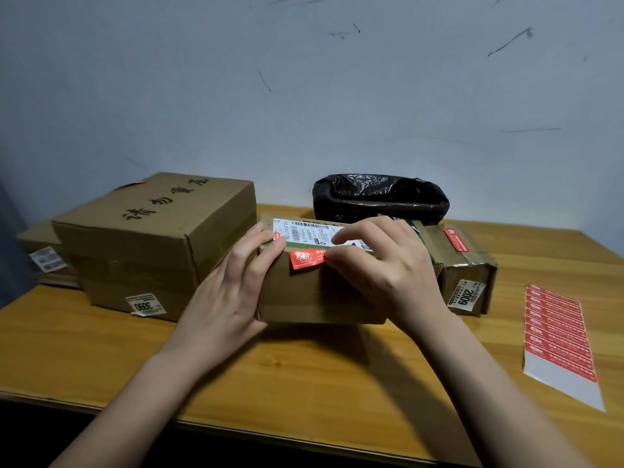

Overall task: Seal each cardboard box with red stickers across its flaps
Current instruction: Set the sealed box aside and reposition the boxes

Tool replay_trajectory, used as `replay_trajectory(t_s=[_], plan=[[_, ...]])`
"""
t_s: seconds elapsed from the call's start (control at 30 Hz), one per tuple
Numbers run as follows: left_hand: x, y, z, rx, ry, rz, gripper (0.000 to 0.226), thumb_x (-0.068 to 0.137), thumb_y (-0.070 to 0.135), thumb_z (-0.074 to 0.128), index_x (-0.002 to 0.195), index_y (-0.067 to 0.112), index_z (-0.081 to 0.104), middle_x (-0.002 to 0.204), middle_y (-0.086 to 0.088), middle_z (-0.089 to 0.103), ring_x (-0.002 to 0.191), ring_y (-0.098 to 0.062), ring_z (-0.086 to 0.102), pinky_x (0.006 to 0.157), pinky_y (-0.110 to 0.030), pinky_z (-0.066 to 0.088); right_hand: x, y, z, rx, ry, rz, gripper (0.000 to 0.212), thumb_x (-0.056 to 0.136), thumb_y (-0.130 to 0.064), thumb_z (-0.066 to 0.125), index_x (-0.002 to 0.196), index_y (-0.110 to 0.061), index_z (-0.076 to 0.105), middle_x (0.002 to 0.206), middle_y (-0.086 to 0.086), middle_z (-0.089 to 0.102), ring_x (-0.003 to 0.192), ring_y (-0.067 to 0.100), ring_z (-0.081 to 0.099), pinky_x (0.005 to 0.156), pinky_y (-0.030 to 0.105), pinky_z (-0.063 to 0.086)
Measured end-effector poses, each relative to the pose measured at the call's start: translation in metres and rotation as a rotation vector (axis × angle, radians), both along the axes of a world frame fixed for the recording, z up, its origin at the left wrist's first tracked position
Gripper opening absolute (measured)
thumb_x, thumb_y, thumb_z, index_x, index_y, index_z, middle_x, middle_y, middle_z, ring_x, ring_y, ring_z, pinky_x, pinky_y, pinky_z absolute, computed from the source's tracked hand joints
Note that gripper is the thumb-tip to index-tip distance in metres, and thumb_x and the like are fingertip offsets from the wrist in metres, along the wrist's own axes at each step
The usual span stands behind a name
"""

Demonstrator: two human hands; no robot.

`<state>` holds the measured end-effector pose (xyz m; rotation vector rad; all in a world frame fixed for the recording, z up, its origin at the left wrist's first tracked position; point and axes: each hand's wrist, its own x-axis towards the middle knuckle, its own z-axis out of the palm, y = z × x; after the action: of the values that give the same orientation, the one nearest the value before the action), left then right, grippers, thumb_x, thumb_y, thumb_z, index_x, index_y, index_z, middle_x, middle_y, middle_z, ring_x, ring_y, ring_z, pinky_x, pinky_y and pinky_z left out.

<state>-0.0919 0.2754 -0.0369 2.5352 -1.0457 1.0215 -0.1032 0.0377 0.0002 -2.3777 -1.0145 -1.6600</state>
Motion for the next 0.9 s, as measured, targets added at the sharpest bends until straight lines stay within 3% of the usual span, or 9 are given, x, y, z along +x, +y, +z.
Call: replay_trajectory(t_s=[0.3,0.47,0.67,0.8,0.9], plan=[[-0.001,0.000,0.001,0.008,-0.007,0.006,0.115,0.053,0.017,0.089,0.145,0.009,0.020,0.143,-0.016,0.026,0.143,-0.028,0.023,0.115,-0.037,0.020,0.005,0.002,-0.003,0.138,0.105,0.071,0.019,0.093,-0.022,0.065,0.084,-0.007,0.072,0.093,0.008,0.067,0.079,0.028,0.061,0.063,0.042,0.045],[0.001,0.002,-0.002,0.007,-0.032,0.000,0.115,0.052,0.013,0.091,0.144,0.009,0.023,0.141,-0.017,0.028,0.142,-0.030,0.026,0.115,-0.036,0.021,0.001,0.002,-0.001,0.190,0.283,0.118,0.020,0.088,-0.027,0.067,0.091,-0.007,0.070,0.097,0.006,0.065,0.087,0.027,0.060,0.071,0.043,0.046],[0.002,0.000,-0.003,-0.023,-0.074,-0.006,0.108,0.057,0.016,0.088,0.143,0.010,0.023,0.140,-0.016,0.028,0.143,-0.028,0.025,0.113,-0.039,0.028,-0.006,0.004,0.000,0.165,0.411,0.096,0.046,0.080,-0.045,0.065,0.113,-0.012,0.063,0.115,0.003,0.060,0.106,0.022,0.055,0.085,0.042,0.043],[0.003,0.001,-0.003,0.015,-0.115,-0.012,0.116,0.053,0.010,0.088,0.144,0.013,0.016,0.140,-0.017,0.027,0.143,-0.031,0.026,0.113,-0.040,0.030,-0.002,0.015,-0.002,0.173,0.333,0.103,0.029,0.083,-0.036,0.070,0.099,-0.012,0.067,0.108,0.003,0.062,0.099,0.024,0.059,0.080,0.042,0.044],[0.003,0.000,-0.003,0.001,-0.143,-0.021,0.110,0.060,0.015,0.086,0.144,0.013,0.015,0.140,-0.017,0.028,0.143,-0.032,0.026,0.113,-0.040,0.031,0.001,0.018,-0.003,0.227,0.317,0.181,0.016,0.086,-0.025,0.069,0.089,-0.009,0.068,0.102,0.004,0.063,0.095,0.022,0.059,0.080,0.042,0.046]])
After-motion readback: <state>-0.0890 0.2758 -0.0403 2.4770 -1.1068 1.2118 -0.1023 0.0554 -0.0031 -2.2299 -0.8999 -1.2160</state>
